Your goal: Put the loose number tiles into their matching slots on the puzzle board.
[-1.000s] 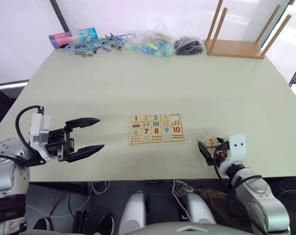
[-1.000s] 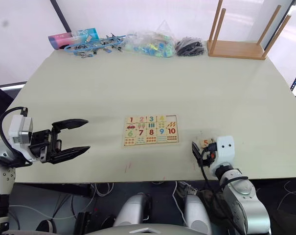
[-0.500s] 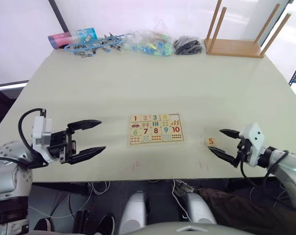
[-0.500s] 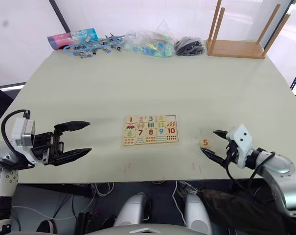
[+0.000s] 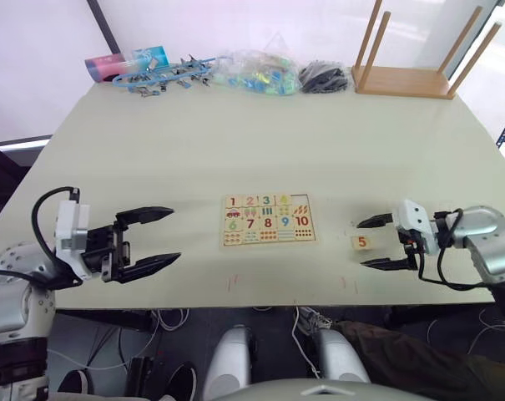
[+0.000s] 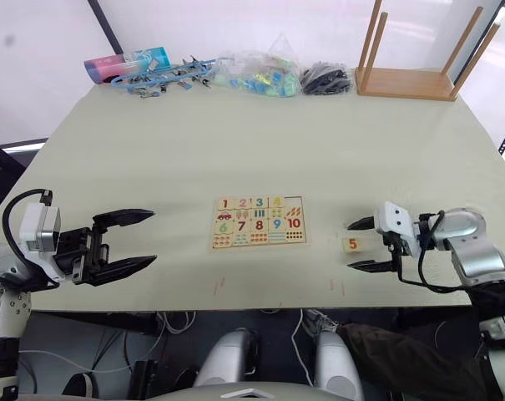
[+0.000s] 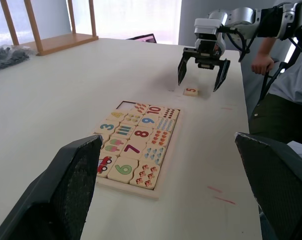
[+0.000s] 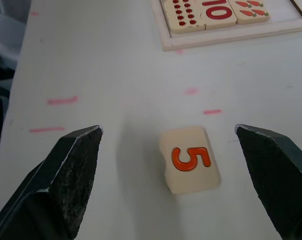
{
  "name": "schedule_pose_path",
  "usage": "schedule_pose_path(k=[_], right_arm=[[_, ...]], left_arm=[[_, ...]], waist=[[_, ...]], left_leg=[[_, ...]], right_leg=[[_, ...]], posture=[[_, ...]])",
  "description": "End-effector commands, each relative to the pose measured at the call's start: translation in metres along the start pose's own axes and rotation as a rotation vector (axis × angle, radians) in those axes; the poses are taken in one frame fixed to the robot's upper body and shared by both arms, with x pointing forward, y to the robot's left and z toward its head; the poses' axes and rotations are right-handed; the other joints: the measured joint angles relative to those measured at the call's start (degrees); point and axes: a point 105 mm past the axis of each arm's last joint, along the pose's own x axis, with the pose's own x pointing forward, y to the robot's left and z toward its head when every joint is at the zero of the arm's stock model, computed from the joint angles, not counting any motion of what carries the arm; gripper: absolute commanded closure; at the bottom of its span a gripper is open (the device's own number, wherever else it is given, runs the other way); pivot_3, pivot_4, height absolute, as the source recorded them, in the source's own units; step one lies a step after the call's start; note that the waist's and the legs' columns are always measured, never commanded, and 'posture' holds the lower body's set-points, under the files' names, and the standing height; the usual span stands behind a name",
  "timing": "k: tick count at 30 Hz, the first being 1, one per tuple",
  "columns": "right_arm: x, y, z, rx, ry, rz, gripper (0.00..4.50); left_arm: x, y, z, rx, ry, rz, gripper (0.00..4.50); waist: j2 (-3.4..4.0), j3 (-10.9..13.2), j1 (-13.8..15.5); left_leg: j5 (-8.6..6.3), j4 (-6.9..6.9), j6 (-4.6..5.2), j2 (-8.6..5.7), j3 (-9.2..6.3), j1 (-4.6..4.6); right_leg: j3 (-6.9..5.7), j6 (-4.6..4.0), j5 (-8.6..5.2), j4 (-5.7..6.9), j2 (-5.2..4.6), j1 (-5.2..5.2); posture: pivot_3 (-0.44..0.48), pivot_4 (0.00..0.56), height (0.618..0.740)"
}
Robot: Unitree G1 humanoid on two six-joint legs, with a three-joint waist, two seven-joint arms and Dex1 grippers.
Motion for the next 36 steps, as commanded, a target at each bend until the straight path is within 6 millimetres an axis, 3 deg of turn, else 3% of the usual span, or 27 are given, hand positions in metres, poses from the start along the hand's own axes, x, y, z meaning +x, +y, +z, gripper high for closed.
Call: schedule_pose_path(k=[1, 10, 13, 19, 28, 36], right_arm=[[-0.004, -0.005, -0.002, -0.061, 0.028, 0.028, 0.03], [0.001, -0.012, -0.006, -0.11, 0.048, 0.048, 0.03], [0.003, -0.012, -0.007, -0.124, 0.066, 0.057, 0.81], [0.004, -0.014, -0.01, -0.118, 0.112, 0.068, 3.59], [0.002, -0.014, 0.002, -0.122, 0.112, 0.076, 3.61], [0.011, -0.035, 0.04, -0.056, 0.1, -0.047, 3.61]], left_arm=[[-0.004, 0.0, 0.01, 0.052, -0.009, -0.011, 0.0], [-0.005, -0.002, 0.01, 0.053, -0.006, -0.01, 0.0], [-0.005, -0.001, 0.009, 0.054, -0.006, -0.01, 0.0], [-0.004, -0.001, 0.009, 0.055, -0.008, -0.014, 0.0], [-0.003, -0.002, 0.008, 0.05, -0.011, -0.015, 0.0], [-0.004, -0.002, 0.007, 0.049, -0.016, -0.004, 0.0]], waist=[[0.0, 0.0, 0.0], [0.02, 0.0, -0.1], [0.02, 0.0, -0.1], [0.0, 0.0, -0.2], [0.02, 0.0, -0.2], [0.09, 0.1, -0.1]], left_leg=[[0.0, 0.0, 0.0, -0.01, 0.0, 0.0], [0.01, 0.01, 0.0, -0.01, 0.04, 0.05], [0.01, 0.02, 0.0, -0.01, 0.03, 0.08], [0.01, 0.13, 0.0, 0.04, 0.01, 0.19], [0.0, 0.21, -0.01, 0.14, -0.02, 0.16], [0.0, 0.18, -0.02, 0.16, -0.01, 0.11]], right_leg=[[0.0, 0.0, 0.0, 0.0, 0.0, 0.0], [0.01, -0.01, 0.01, 0.04, 0.02, 0.06], [0.01, -0.01, 0.01, 0.06, 0.02, 0.08], [0.04, -0.01, 0.02, 0.15, 0.02, 0.1], [0.04, -0.01, 0.03, 0.18, 0.01, 0.1], [0.04, -0.02, 0.03, 0.18, 0.0, 0.03]], posture=[[0.0, 0.15, 0.74], [0.0, 0.15, 0.74], [0.0, 0.15, 0.74], [0.0, 0.15, 0.74], [0.0, 0.15, 0.74], [0.0, 0.15, 0.74]])
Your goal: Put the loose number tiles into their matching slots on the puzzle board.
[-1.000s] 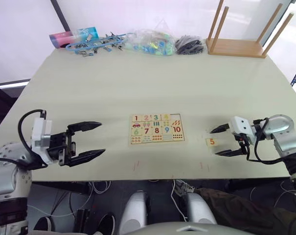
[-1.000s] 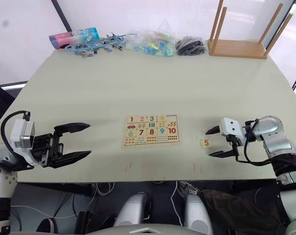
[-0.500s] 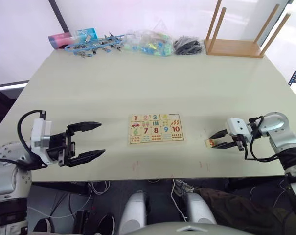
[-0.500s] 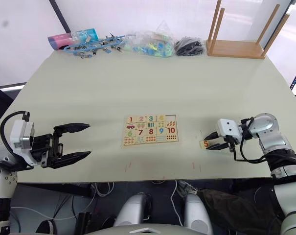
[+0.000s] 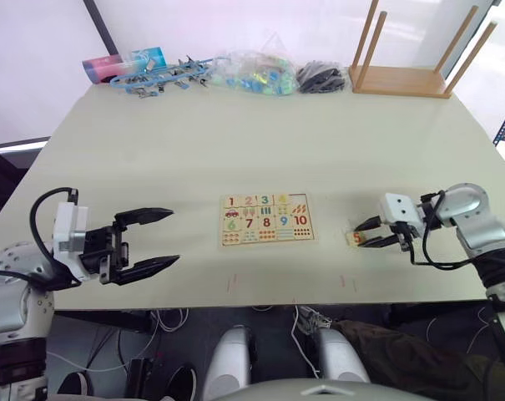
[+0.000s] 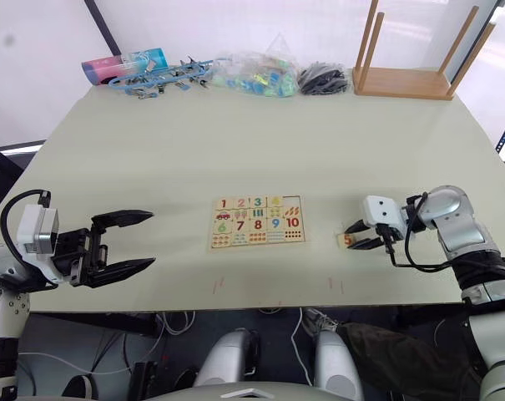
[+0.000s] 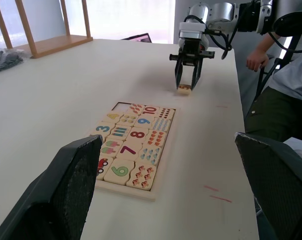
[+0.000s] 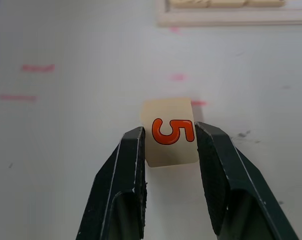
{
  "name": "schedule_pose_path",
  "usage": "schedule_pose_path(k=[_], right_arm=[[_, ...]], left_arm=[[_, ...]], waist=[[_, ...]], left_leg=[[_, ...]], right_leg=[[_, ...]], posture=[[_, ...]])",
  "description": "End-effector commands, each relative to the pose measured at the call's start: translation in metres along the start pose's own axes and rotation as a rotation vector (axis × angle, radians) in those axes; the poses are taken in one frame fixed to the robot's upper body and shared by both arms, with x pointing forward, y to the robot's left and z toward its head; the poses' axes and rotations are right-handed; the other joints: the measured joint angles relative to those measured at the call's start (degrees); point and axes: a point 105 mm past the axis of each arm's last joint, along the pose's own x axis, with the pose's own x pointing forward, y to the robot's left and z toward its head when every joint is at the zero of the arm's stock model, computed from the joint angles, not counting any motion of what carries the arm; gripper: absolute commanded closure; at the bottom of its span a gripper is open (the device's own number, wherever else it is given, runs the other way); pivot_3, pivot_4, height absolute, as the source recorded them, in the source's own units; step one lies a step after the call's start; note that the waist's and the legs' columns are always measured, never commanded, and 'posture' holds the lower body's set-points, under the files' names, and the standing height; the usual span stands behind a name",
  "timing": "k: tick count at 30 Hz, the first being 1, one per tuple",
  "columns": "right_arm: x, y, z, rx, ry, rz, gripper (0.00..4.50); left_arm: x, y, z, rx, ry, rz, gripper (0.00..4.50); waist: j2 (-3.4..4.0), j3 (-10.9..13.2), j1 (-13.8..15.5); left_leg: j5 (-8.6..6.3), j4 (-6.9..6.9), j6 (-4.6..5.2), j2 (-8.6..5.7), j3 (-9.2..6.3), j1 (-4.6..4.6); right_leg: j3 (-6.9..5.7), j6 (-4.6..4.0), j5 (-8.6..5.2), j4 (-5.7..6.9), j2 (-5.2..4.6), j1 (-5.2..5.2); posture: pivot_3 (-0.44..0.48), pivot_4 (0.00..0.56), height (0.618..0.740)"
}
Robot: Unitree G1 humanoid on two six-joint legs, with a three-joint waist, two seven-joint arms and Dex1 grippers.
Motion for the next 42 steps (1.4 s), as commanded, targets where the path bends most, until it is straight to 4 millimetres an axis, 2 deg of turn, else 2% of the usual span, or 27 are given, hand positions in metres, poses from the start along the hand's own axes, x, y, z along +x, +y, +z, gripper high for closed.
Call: schedule_pose_path(k=[1, 5, 10, 18, 33, 42], right_arm=[[-0.002, -0.013, 0.024, 0.037, 0.003, -0.054, 3.61], [0.004, -0.022, 0.051, 0.085, -0.017, -0.04, 3.61], [0.019, -0.048, 0.069, 0.079, 0.058, -0.085, 3.61], [0.047, -0.072, 0.094, -0.005, 0.09, -0.074, 3.61], [0.071, -0.086, 0.098, -0.069, 0.172, -0.036, 3.61], [0.074, -0.088, 0.094, -0.072, 0.208, -0.024, 3.61]], left_arm=[[-0.002, 0.0, 0.008, 0.036, -0.019, 0.007, 0.0], [-0.003, -0.001, 0.008, 0.035, -0.022, 0.016, 0.0], [-0.003, -0.002, 0.009, 0.035, -0.031, 0.036, 0.0], [-0.007, -0.002, 0.011, 0.037, -0.044, 0.103, 0.0], [-0.01, -0.007, 0.013, 0.031, -0.053, 0.151, 0.0], [-0.009, -0.008, 0.013, 0.032, -0.051, 0.147, 0.0]], waist=[[0.01, 0.0, 0.0], [0.01, 0.0, 0.0], [0.02, 0.0, -0.2], [0.03, 0.0, -0.1], [0.05, 0.0, -0.5], [0.06, 0.0, -1.0]], left_leg=[[0.0, 0.0, 0.0, 0.0, 0.0, 0.0], [-0.01, -0.01, -0.01, 0.01, 0.0, -0.03], [-0.01, -0.07, -0.01, 0.01, 0.0, -0.04], [-0.01, -0.2, -0.01, -0.07, 0.02, -0.19], [0.0, -0.21, -0.02, -0.17, 0.04, -0.17], [0.0, -0.21, -0.02, -0.18, 0.05, -0.17]], right_leg=[[0.0, 0.0, 0.0, 0.0, -0.01, 0.0], [0.0, 0.0, 0.0, -0.01, -0.05, -0.04], [0.0, -0.01, 0.0, -0.01, -0.06, -0.1], [-0.03, -0.02, 0.0, -0.11, -0.07, -0.21], [-0.07, -0.02, 0.0, -0.05, 0.02, -0.18], [-0.08, -0.02, 0.0, -0.05, 0.01, -0.17]], posture=[[0.0, 0.15, 0.74], [0.0, 0.15, 0.74], [0.0, 0.15, 0.74], [0.0, 0.15, 0.74], [0.0, 0.15, 0.74], [0.0, 0.15, 0.74]])
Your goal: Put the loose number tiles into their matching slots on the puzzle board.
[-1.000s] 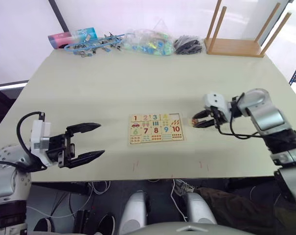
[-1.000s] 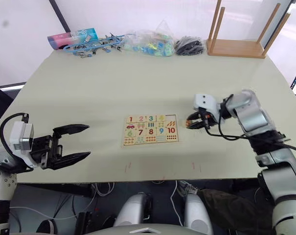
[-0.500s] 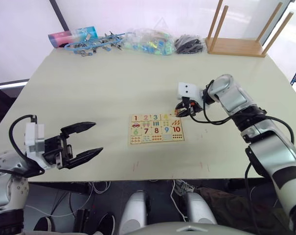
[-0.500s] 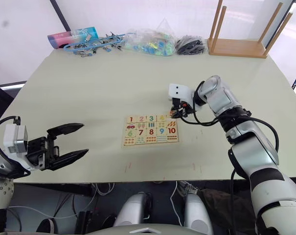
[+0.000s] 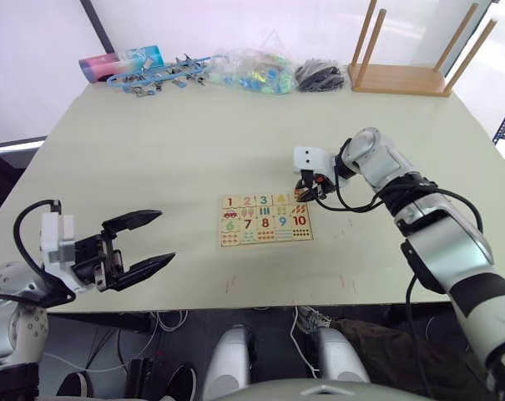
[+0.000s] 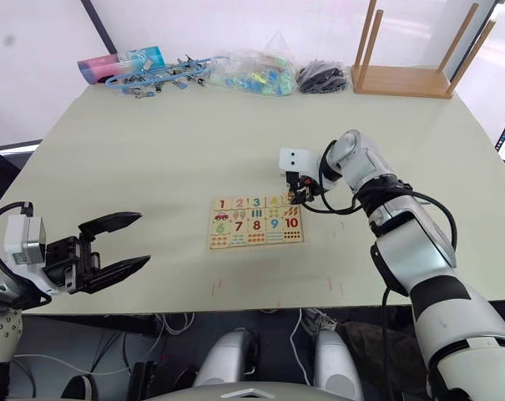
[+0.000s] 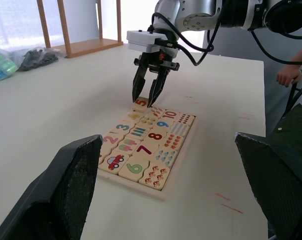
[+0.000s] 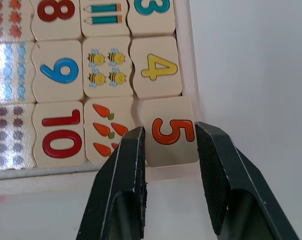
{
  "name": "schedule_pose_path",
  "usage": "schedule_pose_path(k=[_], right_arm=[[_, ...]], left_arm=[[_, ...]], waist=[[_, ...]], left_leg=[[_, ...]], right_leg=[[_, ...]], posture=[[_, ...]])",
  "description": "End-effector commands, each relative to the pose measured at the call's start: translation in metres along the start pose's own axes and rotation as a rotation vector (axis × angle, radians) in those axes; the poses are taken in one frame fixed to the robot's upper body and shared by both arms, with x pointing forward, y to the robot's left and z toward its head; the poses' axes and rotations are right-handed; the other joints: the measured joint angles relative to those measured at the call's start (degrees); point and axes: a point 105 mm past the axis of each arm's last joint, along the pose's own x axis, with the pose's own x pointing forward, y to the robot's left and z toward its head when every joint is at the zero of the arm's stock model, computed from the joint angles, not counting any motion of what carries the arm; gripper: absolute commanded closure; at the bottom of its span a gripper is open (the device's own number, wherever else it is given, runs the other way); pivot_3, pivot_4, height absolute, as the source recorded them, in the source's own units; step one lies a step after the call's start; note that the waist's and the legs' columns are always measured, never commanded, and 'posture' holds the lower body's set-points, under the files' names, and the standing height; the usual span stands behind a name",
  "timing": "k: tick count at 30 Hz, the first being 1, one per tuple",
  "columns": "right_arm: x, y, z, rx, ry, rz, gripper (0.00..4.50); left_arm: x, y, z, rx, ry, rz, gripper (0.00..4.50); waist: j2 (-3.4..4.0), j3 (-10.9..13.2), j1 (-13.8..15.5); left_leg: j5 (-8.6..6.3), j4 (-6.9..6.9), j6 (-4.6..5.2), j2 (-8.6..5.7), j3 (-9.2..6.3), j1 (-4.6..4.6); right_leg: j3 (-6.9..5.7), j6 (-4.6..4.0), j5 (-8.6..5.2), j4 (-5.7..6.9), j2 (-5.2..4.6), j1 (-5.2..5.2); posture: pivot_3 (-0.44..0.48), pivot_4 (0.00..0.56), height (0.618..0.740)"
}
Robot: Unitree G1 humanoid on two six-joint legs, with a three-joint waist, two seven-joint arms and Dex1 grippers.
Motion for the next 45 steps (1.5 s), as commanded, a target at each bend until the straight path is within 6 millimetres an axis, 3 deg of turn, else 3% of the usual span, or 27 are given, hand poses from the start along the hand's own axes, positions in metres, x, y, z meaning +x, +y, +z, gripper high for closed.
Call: schedule_pose_path(k=[1, 28, 29, 34, 45], right_arm=[[-0.008, -0.007, 0.01, -0.04, -0.002, -0.02, 3.61], [-0.004, -0.006, 0.02, -0.063, -0.02, 0.004, 3.61], [-0.003, -0.006, 0.02, -0.063, -0.02, 0.005, 2.52], [-0.003, -0.005, 0.02, -0.062, -0.019, 0.009, 0.1], [-0.017, -0.013, 0.025, -0.032, -0.049, -0.014, 0.02]], left_arm=[[0.0, 0.0, 0.013, 0.06, -0.017, -0.002, 0.0], [0.0, -0.002, 0.012, 0.058, -0.014, -0.008, 0.0], [0.0, -0.002, 0.012, 0.058, -0.014, -0.009, 0.0], [0.0, -0.002, 0.012, 0.057, -0.011, -0.01, 0.0], [0.001, -0.002, 0.012, 0.057, -0.01, -0.013, 0.0]], waist=[[0.0, 0.0, -0.3], [0.01, 0.0, -0.7], [0.02, 0.0, -0.7], [0.01, 0.0, -0.7], [0.03, 0.0, -0.7]], left_leg=[[0.0, 0.0, 0.0, 0.0, 0.0, 0.0], [0.0, -0.01, -0.01, 0.02, -0.04, 0.01], [0.0, -0.01, -0.01, 0.02, -0.04, 0.01], [0.0, -0.01, -0.01, 0.02, -0.04, 0.01], [-0.01, -0.02, -0.01, 0.04, -0.05, 0.01]], right_leg=[[0.0, 0.0, 0.0, 0.0, 0.0, 0.0], [0.03, 0.0, 0.0, 0.01, -0.01, 0.0], [0.03, 0.0, 0.0, 0.01, -0.01, 0.0], [0.03, 0.0, 0.0, 0.01, -0.01, 0.0], [0.03, 0.0, 0.0, 0.01, -0.01, 0.0]], posture=[[0.0, 0.15, 0.74], [0.0, 0.15, 0.74], [0.0, 0.15, 0.74], [0.0, 0.15, 0.74], [0.0, 0.15, 0.74]])
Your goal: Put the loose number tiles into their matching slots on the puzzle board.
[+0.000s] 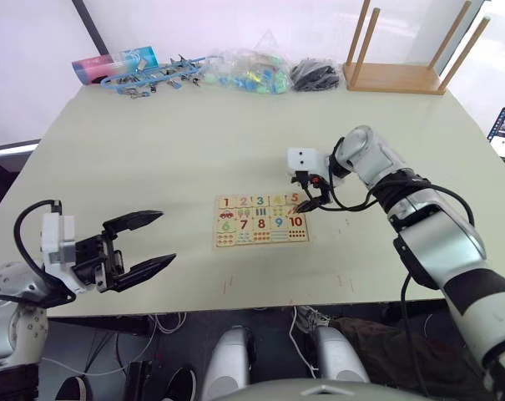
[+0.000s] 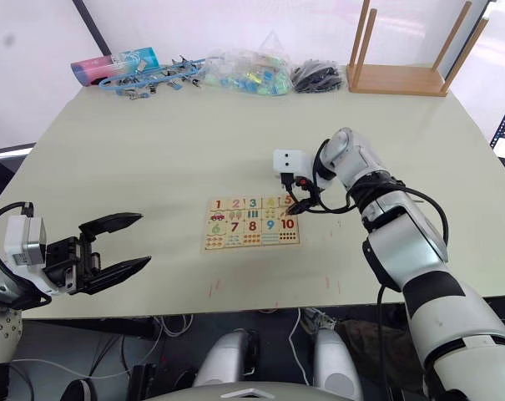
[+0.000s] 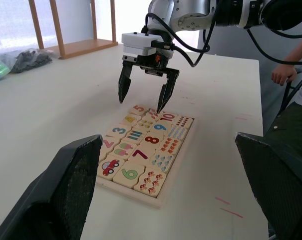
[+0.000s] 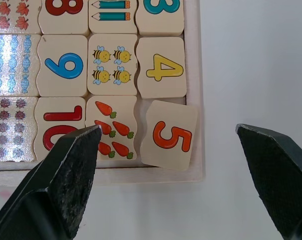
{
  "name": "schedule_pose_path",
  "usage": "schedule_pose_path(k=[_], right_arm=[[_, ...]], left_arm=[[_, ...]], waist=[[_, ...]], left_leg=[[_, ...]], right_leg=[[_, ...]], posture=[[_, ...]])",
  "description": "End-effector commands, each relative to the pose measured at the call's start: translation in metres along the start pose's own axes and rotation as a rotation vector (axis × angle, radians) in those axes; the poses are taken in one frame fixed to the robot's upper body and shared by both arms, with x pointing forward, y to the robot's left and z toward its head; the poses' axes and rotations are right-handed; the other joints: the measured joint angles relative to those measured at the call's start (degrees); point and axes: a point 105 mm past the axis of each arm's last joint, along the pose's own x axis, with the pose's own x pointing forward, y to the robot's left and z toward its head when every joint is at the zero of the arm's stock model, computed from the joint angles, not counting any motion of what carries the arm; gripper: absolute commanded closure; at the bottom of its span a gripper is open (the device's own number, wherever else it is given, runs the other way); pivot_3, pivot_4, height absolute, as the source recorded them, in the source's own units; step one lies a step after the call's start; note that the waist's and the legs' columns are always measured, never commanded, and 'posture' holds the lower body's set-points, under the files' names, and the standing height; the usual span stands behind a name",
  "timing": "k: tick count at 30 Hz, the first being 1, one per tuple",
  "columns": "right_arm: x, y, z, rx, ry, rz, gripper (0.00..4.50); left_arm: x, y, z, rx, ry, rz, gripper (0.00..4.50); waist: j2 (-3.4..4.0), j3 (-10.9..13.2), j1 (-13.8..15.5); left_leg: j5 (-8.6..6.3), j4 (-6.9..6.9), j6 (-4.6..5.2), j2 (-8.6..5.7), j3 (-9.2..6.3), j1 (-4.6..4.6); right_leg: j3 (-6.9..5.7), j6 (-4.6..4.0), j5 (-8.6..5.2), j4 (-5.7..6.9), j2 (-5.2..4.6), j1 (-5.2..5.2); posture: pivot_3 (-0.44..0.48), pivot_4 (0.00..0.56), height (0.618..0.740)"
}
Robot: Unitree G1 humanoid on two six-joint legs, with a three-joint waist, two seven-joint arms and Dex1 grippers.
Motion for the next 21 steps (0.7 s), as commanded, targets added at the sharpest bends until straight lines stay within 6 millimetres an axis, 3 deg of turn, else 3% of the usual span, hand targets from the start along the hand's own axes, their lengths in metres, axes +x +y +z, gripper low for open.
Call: schedule_pose_path(k=[1, 3, 4, 5, 12, 21], right_arm=[[-0.019, -0.01, 0.014, 0.001, -0.058, -0.03, 0.02], [-0.022, -0.012, 0.014, 0.016, -0.084, -0.041, 0.02], [-0.023, -0.013, 0.015, 0.023, -0.105, -0.057, 0.53], [-0.024, -0.015, 0.016, 0.025, -0.126, -0.072, 0.73], [-0.023, -0.018, 0.007, 0.037, -0.195, -0.137, 4.47], [-0.009, -0.012, -0.003, 0.019, -0.192, -0.134, 4.47]], left_arm=[[0.0, 0.0, 0.011, 0.05, -0.011, -0.006, 0.0], [0.001, 0.0, 0.011, 0.049, -0.012, -0.007, 0.0], [0.001, 0.0, 0.011, 0.049, -0.012, -0.007, 0.0], [0.001, 0.0, 0.011, 0.049, -0.012, -0.008, 0.0], [0.002, 0.001, 0.011, 0.05, -0.014, -0.01, 0.0], [0.002, 0.002, 0.012, 0.05, -0.015, -0.013, 0.0]], waist=[[0.0, 0.0, 0.0], [0.0, 0.0, 0.0], [-0.01, 0.0, 0.0], [0.0, 0.0, 0.0], [-0.01, 0.0, 0.0], [-0.01, 0.0, -0.1]], left_leg=[[0.0, 0.0, 0.0, 0.0, 0.0, 0.0], [0.0, -0.01, 0.0, 0.01, 0.0, 0.0], [0.0, -0.01, 0.0, 0.01, -0.01, 0.0], [0.0, -0.01, 0.0, 0.01, -0.01, 0.0], [0.0, -0.02, 0.0, 0.02, 0.01, 0.0], [0.0, -0.02, 0.0, 0.01, 0.02, 0.0]], right_leg=[[0.0, 0.0, 0.0, 0.0, 0.0, 0.0], [0.0, 0.0, 0.0, -0.01, 0.0, 0.0], [-0.01, 0.0, 0.0, -0.01, -0.01, 0.0], [-0.01, 0.0, 0.0, -0.02, -0.01, 0.0], [0.01, 0.0, 0.0, -0.01, -0.02, 0.01], [0.02, 0.0, 0.0, -0.01, 0.0, 0.01]], posture=[[0.0, 0.15, 0.74], [0.0, 0.15, 0.74], [0.0, 0.15, 0.74], [0.0, 0.15, 0.74], [0.0, 0.15, 0.74], [0.0, 0.15, 0.74]])
